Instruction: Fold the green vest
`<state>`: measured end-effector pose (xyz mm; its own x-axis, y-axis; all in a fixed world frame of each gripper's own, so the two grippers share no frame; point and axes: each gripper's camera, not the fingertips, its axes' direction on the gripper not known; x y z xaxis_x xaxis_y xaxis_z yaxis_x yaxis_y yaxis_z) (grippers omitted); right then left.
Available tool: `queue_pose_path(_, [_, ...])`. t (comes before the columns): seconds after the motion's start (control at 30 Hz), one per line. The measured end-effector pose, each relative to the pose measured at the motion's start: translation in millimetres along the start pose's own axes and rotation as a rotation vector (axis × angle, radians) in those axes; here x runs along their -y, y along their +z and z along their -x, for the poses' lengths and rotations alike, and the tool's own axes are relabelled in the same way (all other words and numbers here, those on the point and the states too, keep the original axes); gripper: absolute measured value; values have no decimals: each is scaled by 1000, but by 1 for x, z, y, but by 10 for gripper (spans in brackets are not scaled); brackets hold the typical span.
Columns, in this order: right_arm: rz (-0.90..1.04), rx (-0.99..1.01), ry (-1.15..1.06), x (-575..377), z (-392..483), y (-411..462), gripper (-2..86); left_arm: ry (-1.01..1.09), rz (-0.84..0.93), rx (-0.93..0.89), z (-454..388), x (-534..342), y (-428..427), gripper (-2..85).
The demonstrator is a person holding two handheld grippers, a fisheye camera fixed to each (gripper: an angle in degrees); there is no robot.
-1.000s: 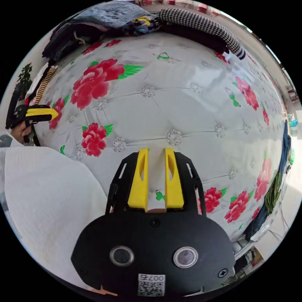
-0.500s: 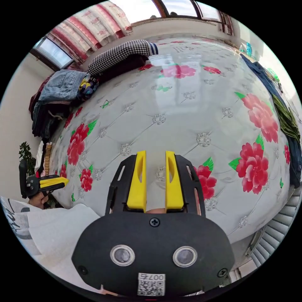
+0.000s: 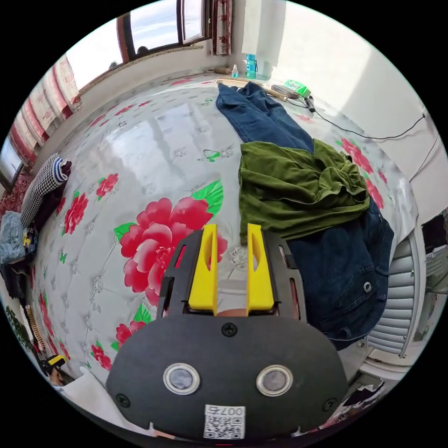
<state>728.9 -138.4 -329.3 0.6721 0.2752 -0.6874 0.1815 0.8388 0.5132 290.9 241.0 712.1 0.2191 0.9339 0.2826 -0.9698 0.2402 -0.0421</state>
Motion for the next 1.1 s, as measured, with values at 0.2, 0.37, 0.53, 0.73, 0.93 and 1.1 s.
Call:
queue_pose_path(0.2, [40,-21,13,11,-20,30,5,-42,76,57,-10,26,9,-10])
queue_pose_path(0.37, [121,289,-28,-12,11,14,-1,-31,10,144,-24,20,12,-9])
queue_pose_path(0.53, [198,632,-376,-123,164,-34,-2,3,-122,164,-24,0,11,-10])
queue_pose_path(0.73, [414,1068,-844,-257,361,-105,5,24,-189,20,10,-26,-1,-10])
queue_pose_path(0.93, [352,858,-1243,-323,408,-157,21,-154,-308,-93,78,-110,-7,-9])
queue_pose_path(1.1, [305,751,-920,-292,347,-137,25,-205,-323,-123,112,-167,-5,-5])
